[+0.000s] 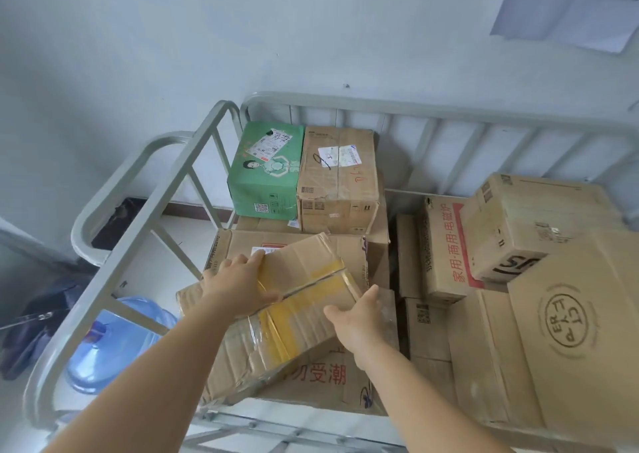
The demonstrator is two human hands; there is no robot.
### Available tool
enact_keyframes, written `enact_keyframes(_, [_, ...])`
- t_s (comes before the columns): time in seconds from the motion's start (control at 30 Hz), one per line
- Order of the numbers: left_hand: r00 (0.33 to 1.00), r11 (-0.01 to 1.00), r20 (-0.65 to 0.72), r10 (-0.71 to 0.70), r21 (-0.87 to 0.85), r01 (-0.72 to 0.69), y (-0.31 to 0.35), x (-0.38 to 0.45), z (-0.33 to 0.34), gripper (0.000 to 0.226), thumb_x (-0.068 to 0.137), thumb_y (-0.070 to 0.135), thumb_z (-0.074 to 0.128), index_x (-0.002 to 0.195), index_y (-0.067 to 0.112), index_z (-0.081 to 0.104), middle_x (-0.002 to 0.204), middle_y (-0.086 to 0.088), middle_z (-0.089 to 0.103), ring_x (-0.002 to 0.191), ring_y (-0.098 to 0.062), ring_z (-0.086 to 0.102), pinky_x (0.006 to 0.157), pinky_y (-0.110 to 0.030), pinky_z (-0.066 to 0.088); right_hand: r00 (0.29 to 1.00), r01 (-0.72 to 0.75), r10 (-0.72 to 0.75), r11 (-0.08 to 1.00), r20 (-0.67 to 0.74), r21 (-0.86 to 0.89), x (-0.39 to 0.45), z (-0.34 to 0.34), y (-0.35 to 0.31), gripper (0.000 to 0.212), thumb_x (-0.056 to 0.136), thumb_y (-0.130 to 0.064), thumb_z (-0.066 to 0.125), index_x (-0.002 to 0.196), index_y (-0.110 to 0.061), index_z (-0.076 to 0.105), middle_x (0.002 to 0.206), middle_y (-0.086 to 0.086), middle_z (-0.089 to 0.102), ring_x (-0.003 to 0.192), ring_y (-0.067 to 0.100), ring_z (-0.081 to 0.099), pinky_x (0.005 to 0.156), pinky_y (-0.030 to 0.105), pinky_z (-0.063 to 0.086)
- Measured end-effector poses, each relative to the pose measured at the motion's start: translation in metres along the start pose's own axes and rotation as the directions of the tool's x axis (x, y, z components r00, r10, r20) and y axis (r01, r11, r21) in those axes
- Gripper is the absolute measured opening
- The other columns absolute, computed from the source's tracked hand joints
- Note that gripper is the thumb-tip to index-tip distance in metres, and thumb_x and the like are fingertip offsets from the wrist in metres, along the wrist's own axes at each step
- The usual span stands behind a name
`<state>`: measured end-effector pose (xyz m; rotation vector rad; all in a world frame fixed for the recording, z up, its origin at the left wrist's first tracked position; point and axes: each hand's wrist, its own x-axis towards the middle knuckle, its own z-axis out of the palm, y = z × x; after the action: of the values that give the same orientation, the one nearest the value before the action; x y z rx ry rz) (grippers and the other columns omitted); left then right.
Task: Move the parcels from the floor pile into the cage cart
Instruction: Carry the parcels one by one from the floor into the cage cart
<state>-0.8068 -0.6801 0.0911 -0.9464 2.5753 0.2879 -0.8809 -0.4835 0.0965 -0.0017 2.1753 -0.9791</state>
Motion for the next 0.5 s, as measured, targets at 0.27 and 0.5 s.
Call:
enact_keyframes(0.27, [0.969,0.951,-0.018,-0.248,-0.197,0.24,-0.016,-0.004,0.007,0.071,0.076,0.072,0.049,0.132,0.028,0.044,0.126,0.0,0.054,0.118,-0.025,0.049,0.097,-0.049,0.038,0.995,-0.021,0.006,0.987,0.096,0.158,-0.016,0.038,-0.008,0.086,0.093,-0.023,0.064,0.153,-0.013,0.003,0.153,0.007,0.035,0.123,0.022,0.045,0.11,0.04,0.036])
enact_keyframes(0.5, [0.939,0.867,0.017,-0.343,-0.378,0.324,-0.061,-0.001,0.009,0.076,0.076,0.067,0.056,0.136,0.024,0.038,0.124,-0.005,0.049,0.115,-0.029,0.046,0.093,-0.049,0.046,0.98,0.036,-0.06,0.991,0.192,0.128,0.005,0.069,-0.047,0.084,0.1,-0.023,0.052,0.156,-0.027,-0.011,0.16,-0.001,0.023,0.142,0.026,0.031,0.113,0.042,0.029])
